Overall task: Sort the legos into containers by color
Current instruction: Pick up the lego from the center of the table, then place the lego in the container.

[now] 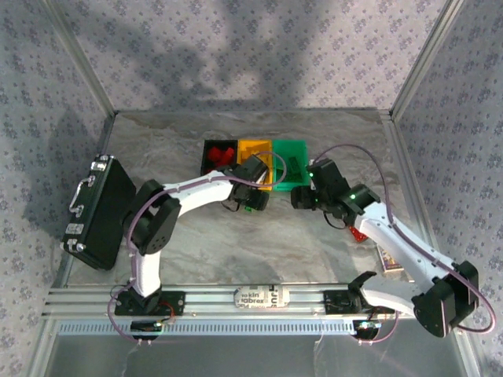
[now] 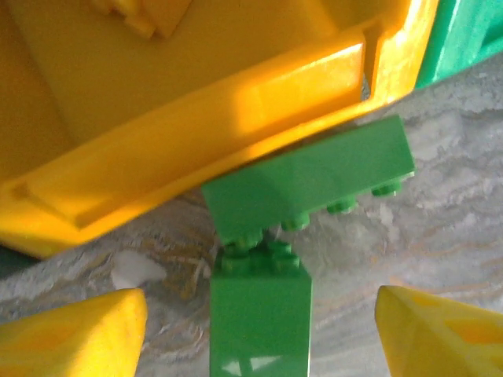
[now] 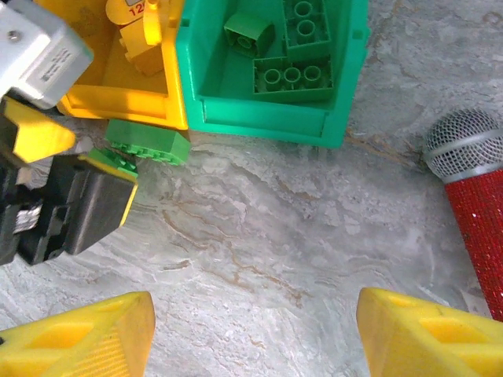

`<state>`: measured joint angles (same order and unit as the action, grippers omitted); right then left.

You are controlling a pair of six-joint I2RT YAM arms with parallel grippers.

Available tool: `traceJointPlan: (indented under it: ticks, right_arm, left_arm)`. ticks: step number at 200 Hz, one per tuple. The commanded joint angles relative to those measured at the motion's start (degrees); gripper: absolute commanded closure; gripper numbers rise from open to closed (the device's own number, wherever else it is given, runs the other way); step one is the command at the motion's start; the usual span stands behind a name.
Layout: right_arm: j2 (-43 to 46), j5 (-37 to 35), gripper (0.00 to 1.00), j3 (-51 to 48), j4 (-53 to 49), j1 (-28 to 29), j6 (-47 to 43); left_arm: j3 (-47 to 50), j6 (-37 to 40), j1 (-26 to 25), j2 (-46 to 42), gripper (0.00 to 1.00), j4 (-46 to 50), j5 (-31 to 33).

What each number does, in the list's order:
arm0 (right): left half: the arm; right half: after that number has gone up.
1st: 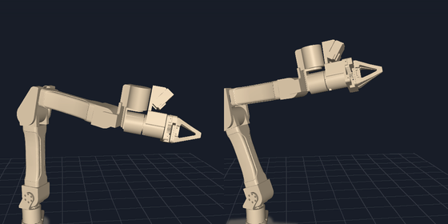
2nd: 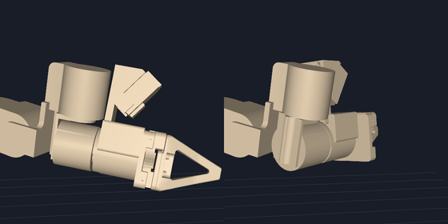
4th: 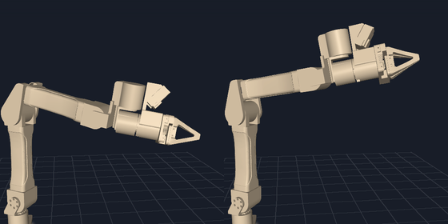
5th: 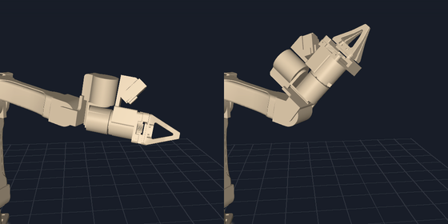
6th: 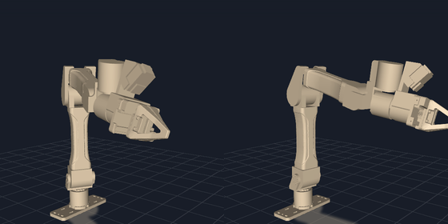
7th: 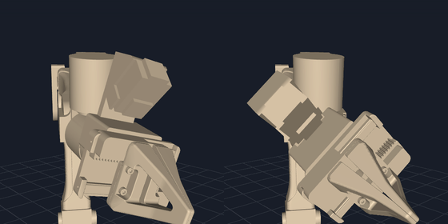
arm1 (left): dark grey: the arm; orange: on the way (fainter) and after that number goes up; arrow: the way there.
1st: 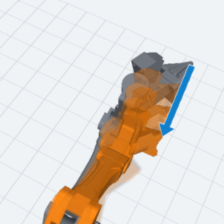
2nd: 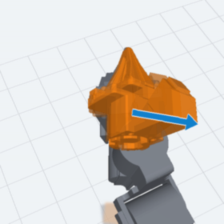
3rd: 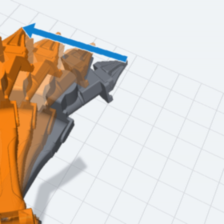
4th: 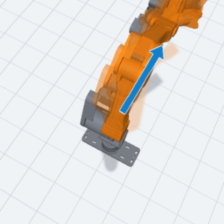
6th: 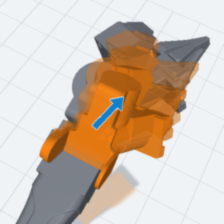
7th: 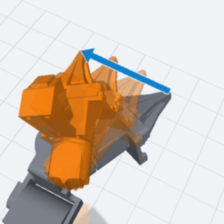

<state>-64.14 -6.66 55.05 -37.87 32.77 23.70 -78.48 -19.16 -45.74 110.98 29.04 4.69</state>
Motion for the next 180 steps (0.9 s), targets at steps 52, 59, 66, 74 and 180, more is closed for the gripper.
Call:
traceJointPlan:
  ticks: [52,59,66,74,180]
  right_arm:
    - [7.05,-2.0,0.31,-3.61,-0.49,-0.37,3.35]
    - [7.48,-2.12,0.31,-3.7,-0.54,-0.38,3.5]
    - [7.78,-2.23,0.31,-3.78,-0.6,-0.46,3.63]
    - [8.13,-2.48,0.32,-3.81,-0.61,-0.46,3.78]
    - [13.93,-4.17,0.35,-6.94,0.6,-0.57,6.88]
  left_arm:
    - [-5.73,1.48,0.03,4.35,0.57,6.77,-1.08]
    - [-6.08,1.49,0.0,4.0,0.62,7.03,-1.08]
    - [-6.52,1.49,-0.05,3.75,0.66,7.57,-1.06]
    - [-7.37,1.4,-0.27,3.32,0.71,8.35,-1.2]
    - [-26.35,3.96,-1.51,6.64,0.76,8.64,-7.15]
